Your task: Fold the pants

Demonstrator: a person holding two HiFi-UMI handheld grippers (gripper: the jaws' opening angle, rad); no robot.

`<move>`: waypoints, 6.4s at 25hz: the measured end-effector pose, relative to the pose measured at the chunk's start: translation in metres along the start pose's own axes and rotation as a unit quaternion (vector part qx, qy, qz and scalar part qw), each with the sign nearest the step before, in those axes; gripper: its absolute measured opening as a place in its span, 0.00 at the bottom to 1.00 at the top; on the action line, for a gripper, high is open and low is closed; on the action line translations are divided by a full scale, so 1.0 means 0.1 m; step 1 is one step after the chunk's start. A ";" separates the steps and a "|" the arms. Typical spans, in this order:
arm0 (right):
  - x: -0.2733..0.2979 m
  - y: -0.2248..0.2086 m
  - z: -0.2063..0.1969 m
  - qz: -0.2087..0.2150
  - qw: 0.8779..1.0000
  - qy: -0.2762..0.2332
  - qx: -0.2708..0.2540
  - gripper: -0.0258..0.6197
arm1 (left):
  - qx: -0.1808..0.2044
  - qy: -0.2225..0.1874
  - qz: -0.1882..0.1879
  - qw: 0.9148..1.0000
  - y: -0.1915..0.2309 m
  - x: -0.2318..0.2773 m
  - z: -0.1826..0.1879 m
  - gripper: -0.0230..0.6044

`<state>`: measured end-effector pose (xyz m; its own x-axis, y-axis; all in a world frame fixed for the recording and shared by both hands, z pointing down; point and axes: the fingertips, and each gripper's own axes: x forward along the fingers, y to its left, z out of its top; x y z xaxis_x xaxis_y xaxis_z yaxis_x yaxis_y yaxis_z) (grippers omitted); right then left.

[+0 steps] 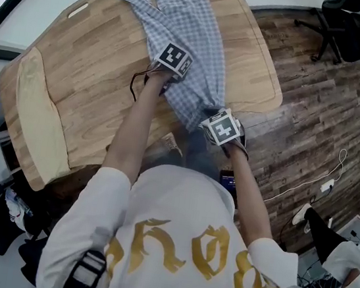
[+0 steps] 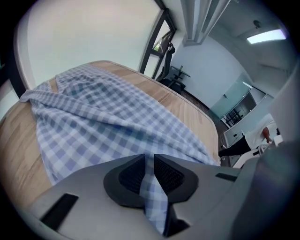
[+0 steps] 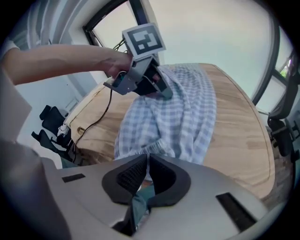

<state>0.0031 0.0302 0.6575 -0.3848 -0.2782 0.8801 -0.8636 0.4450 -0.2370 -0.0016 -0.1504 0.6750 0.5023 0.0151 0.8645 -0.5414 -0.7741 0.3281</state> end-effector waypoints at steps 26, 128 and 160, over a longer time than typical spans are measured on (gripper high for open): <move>0.11 0.04 0.13 0.131 0.959 0.074 -0.238 0.42 | -0.017 0.036 -0.035 0.999 -0.11 -0.13 -0.32 0.27; 1.44 -1.03 3.63 -0.112 0.955 -0.171 -0.216 0.09 | -0.306 -0.228 0.163 0.910 3.97 -1.02 1.08 0.28; 0.79 -0.99 3.96 -0.072 0.945 -0.277 -0.157 0.09 | -0.429 -0.302 0.054 0.849 3.97 -1.17 1.21 0.13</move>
<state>-0.0710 -0.3729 0.5870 -0.4570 -0.7200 0.5222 -0.8142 0.5750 0.0802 -0.1935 -0.5363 0.6580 0.5326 -0.5550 0.6390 -0.7679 0.0006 0.6406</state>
